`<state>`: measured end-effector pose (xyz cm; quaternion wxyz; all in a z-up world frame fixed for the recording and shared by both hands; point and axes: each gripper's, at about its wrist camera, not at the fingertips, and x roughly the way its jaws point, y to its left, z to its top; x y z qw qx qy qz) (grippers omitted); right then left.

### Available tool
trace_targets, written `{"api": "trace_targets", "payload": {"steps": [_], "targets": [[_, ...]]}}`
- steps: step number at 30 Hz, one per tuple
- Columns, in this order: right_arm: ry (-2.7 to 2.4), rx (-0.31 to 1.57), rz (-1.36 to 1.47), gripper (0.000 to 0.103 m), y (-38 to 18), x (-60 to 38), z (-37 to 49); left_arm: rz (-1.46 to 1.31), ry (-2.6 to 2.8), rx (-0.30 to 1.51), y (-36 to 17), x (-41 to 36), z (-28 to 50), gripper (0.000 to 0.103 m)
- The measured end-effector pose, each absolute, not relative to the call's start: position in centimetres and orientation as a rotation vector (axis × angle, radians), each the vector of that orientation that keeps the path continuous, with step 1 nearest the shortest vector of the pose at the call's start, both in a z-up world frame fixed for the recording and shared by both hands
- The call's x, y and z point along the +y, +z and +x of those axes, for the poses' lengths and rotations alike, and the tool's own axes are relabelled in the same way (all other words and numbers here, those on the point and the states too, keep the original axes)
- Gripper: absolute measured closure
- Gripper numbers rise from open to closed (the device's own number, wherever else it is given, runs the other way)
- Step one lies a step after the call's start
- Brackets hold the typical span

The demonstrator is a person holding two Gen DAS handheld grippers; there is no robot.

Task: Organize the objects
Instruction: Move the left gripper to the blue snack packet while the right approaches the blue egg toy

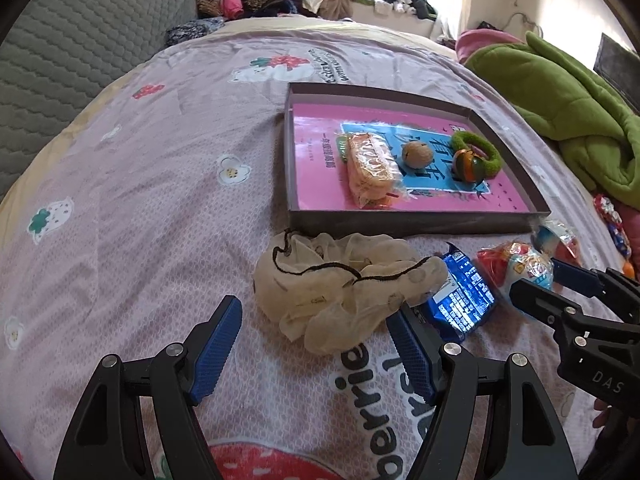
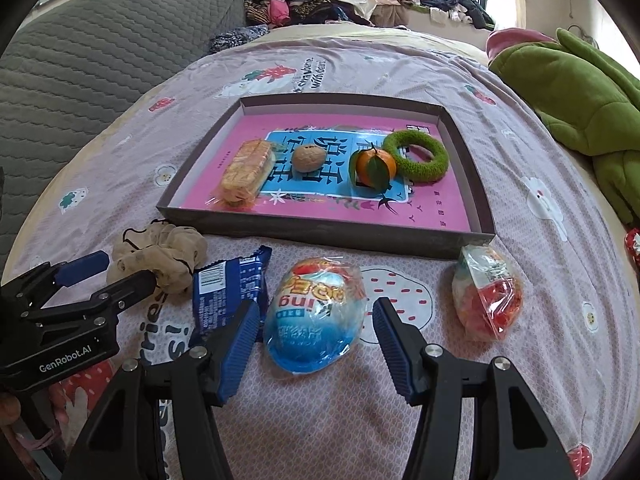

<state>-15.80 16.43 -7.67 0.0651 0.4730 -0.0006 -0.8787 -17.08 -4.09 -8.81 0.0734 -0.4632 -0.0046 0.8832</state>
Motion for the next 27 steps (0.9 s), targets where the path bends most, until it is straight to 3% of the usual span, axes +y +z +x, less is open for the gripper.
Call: {"api": "trace_targets", "payload": {"steps": [23,27], "targets": [[-2.635,-0.042,1.406,0.048,-8.6,16.6,-17.7,-1.383,2.612,-0.062,-10.2,-4.3,-19.4,0.027],[-2.63,-0.059,1.403,0.048,-8.5,16.8,-17.6,-1.361,2.608,-0.066,-9.9,-4.3,-19.4,0.037]]}}
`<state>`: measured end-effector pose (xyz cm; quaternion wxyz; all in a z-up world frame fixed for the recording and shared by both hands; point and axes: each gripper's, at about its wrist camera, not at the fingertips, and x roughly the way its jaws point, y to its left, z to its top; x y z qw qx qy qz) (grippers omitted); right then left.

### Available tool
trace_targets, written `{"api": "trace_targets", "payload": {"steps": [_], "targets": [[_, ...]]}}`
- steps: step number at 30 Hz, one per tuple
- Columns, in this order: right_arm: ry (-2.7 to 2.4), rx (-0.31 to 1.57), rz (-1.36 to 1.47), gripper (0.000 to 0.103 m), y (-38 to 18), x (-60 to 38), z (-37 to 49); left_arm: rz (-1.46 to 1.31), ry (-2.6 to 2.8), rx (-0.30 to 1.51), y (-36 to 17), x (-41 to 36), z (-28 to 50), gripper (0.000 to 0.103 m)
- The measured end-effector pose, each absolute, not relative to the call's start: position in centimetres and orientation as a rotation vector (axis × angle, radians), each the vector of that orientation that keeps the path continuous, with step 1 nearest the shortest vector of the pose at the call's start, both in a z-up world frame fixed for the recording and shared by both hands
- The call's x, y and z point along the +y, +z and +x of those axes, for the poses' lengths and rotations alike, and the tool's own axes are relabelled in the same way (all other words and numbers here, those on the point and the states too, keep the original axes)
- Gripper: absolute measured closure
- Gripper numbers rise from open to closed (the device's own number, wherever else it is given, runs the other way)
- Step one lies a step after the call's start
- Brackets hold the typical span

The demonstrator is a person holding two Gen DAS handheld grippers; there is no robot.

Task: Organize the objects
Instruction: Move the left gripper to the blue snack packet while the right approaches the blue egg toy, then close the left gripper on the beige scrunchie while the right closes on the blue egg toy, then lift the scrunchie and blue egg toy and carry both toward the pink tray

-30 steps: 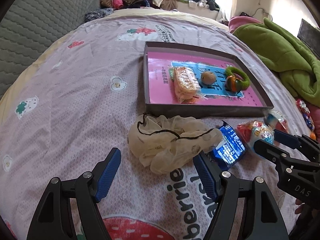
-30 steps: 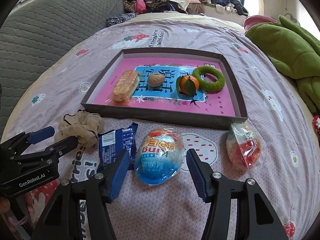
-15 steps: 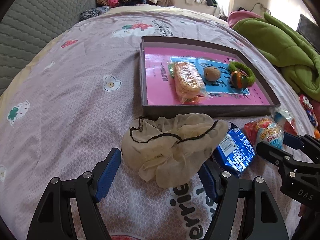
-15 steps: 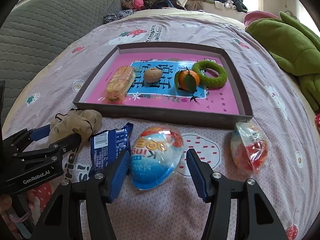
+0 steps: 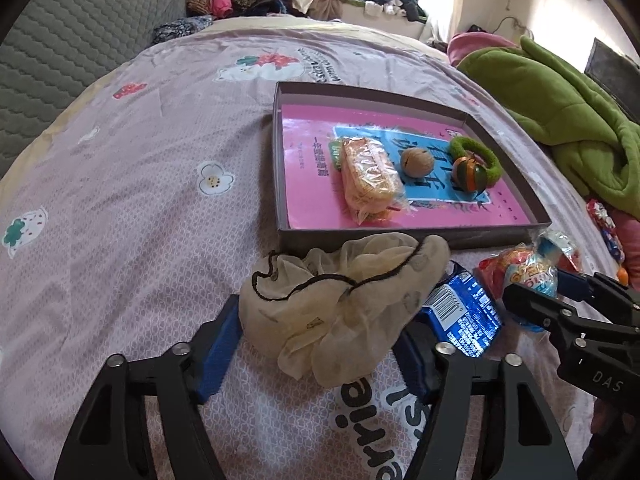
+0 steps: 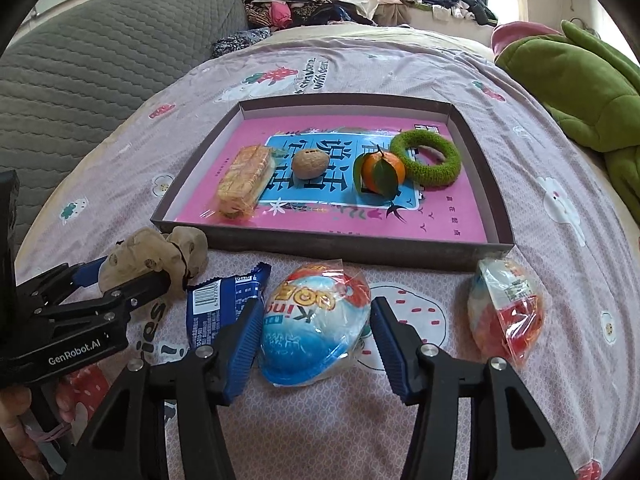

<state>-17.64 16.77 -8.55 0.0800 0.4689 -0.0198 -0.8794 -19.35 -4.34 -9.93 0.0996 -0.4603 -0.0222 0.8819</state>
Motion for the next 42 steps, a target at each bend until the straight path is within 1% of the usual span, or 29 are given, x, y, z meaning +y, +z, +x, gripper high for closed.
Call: {"api": "trace_targets", "payload": {"steps": [1,3,7,8,9,11,15,23,34,40,42], "targets": [[-2.631,-0.062,1.404,0.048,-8.6,16.8,-17.6,-1.361,2.604,-0.074,-9.9,-4.4,-19.4,0.039],[-2.627,-0.068,1.402,0.048,-8.5,16.7,-17.5,-1.363,2.602,-0.085,-10.0,-4.5,-19.5,0.048],[-2.62,-0.064,1.4,0.048,-8.5,16.6,-17.4,-1.363,2.595,-0.084,-10.1,-4.5,-19.6,0.06],[-2.619,-0.066,1.398,0.048,-8.5,16.5,-17.4,-1.361,2.595,-0.083,-10.1,-4.4,-19.5,0.065],[-2.616,-0.068,1.398,0.048,-8.5,16.5,-17.4,-1.357,2.597,-0.086,-10.1,-4.4,-19.5,0.073],[-2.612,-0.076,1.399,0.048,-8.5,16.6,-17.5,-1.352,2.597,-0.086,-10.1,-4.5,-19.5,0.081],[-2.605,-0.087,1.395,0.048,-8.5,16.8,-17.5,-1.348,2.591,-0.1,-10.1,-4.6,-19.4,0.087],[-2.6,-0.114,1.365,0.049,-7.9,17.2,-17.0,-1.334,2.608,-0.067,-9.5,-4.4,-18.7,0.088],[-2.629,-0.135,1.305,0.049,-5.9,17.9,-15.6,-1.25,2.654,-0.06,-7.0,-4.1,-16.2,0.088],[-2.625,-0.132,1.281,0.049,-5.1,17.8,-14.5,-1.18,2.7,0.0,-5.5,-3.4,-14.6,0.088],[-2.627,-0.127,1.272,0.049,-4.8,17.7,-14.1,-1.167,2.695,-0.009,-5.2,-3.3,-14.2,0.088]]}}
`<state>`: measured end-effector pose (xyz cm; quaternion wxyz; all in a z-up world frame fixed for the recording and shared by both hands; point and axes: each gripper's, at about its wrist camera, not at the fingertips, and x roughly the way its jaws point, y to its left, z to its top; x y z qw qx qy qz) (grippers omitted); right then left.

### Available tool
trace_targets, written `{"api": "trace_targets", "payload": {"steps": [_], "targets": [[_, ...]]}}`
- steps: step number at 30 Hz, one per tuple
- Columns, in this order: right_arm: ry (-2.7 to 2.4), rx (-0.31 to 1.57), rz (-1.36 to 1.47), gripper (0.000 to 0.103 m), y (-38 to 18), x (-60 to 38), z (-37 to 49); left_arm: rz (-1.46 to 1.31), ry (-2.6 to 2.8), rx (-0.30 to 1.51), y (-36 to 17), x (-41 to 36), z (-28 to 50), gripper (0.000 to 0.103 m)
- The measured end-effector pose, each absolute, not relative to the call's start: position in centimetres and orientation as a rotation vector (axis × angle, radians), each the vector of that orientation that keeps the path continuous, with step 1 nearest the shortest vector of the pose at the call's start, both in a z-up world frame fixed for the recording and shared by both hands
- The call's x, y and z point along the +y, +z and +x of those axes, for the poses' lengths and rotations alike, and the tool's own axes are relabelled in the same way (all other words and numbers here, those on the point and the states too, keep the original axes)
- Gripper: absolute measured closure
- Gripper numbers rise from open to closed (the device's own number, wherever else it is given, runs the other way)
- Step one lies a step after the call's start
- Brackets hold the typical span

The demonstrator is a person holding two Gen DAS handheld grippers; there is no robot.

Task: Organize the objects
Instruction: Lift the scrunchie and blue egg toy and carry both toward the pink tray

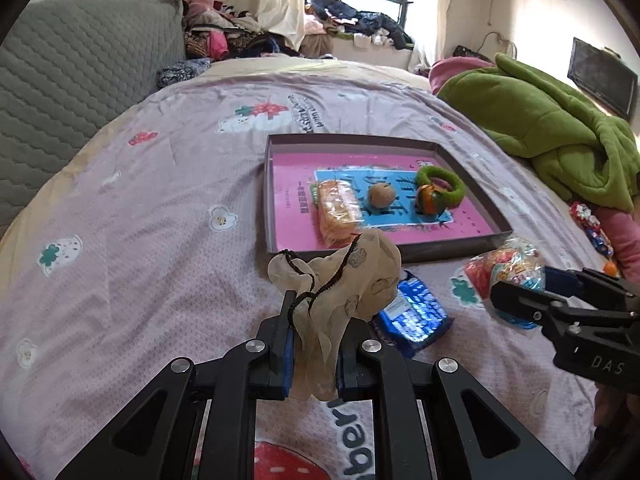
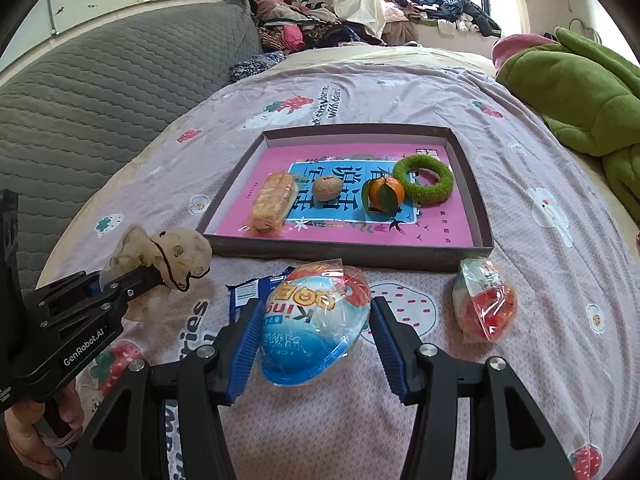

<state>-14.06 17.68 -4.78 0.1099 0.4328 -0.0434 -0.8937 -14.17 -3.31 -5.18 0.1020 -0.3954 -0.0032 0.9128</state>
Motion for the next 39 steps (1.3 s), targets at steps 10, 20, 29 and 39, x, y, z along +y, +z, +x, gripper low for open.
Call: {"api": "trace_targets", "payload": {"steps": [10,20,29,39], "targets": [[-2.641,-0.101,1.224,0.049,-2.6,17.2,-12.6,-1.127,2.695,0.027,-3.0,-2.7,-12.4,0.088],[-2.646,-0.129,1.145,0.049,-0.2,17.3,-11.2,-1.111,2.76,0.042,-0.1,-3.6,-9.2,0.088],[-2.648,-0.112,1.086,0.049,2.0,17.0,-9.7,-1.061,2.783,0.013,2.6,-3.6,-8.2,0.088],[-2.675,-0.077,1.03,0.049,4.3,17.5,-9.2,-1.019,2.781,0.019,4.5,-2.3,-8.7,0.088]]}}
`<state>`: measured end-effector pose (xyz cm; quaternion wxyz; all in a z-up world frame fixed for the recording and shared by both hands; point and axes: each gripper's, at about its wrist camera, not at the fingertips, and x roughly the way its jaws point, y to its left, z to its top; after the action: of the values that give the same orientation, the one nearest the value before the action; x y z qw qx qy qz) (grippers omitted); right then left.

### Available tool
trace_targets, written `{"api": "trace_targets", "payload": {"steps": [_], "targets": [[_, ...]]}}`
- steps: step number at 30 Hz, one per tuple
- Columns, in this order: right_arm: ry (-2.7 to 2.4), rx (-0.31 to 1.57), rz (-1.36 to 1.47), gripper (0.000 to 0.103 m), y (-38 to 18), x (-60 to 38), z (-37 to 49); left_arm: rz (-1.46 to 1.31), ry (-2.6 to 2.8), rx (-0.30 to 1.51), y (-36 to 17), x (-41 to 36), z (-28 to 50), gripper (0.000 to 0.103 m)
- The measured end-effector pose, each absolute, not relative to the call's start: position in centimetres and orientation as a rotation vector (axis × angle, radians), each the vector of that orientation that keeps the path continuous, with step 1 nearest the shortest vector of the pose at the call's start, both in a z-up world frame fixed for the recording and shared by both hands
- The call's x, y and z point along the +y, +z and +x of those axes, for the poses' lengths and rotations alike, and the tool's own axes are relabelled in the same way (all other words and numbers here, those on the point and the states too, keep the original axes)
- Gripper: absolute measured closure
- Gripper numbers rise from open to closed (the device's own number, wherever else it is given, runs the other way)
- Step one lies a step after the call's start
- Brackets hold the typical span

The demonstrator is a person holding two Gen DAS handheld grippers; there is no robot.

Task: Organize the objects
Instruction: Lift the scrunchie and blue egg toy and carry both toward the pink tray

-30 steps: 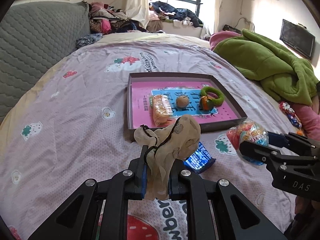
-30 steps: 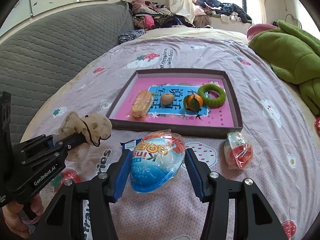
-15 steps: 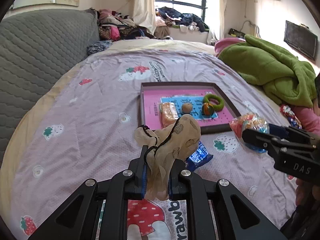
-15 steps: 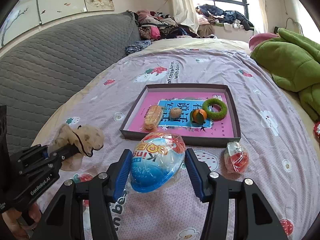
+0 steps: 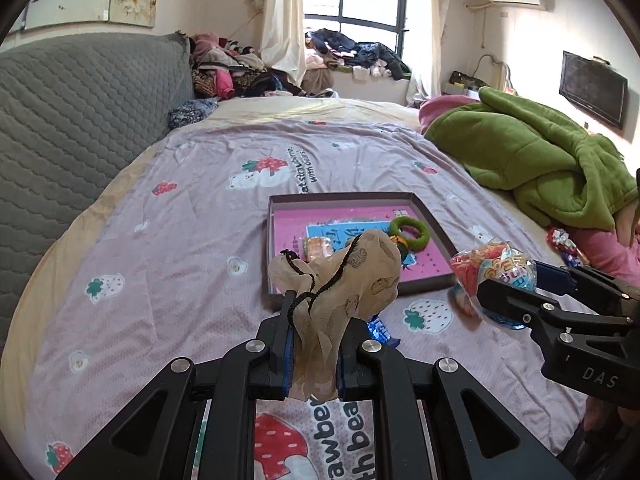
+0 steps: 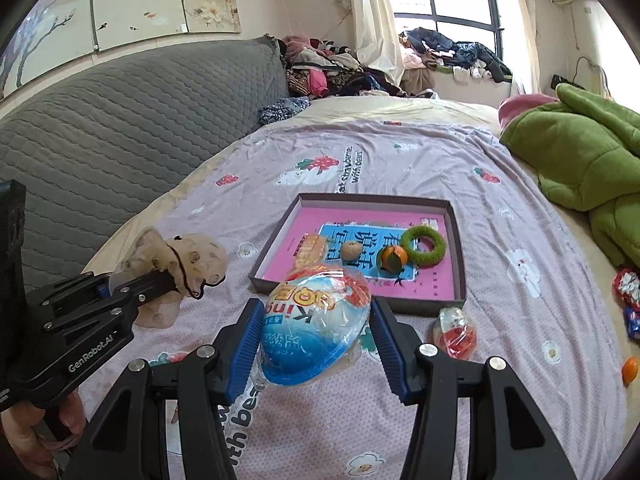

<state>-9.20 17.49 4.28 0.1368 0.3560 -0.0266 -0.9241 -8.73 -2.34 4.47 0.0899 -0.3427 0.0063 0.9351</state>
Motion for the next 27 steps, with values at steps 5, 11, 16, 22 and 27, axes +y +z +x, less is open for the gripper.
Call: {"api": "trace_targets", "payload": {"steps": [5,11,16,22,27], "targets": [[-2.69,-0.051,1.003,0.049,5.4,17.7,-9.6,-1.001,2.789,0.013,5.5,-2.2,-9.6,0.088],[-2.709,-0.038,0.965,0.049,7.0,17.9,-10.3,-0.999,2.795,-0.018,6.5,-2.2,-11.2,0.088],[-2.723,-0.029,0.937,0.049,8.1,17.9,-11.2,-0.985,2.791,-0.038,7.4,-2.0,-12.3,0.088],[-2.74,-0.013,0.898,0.049,9.2,17.8,-12.3,-0.978,2.8,-0.038,8.0,-1.6,-13.8,0.088],[-2.757,-0.018,0.865,0.049,9.9,18.1,-13.1,-0.966,2.81,-0.028,8.5,-1.3,-15.0,0.088]]}}
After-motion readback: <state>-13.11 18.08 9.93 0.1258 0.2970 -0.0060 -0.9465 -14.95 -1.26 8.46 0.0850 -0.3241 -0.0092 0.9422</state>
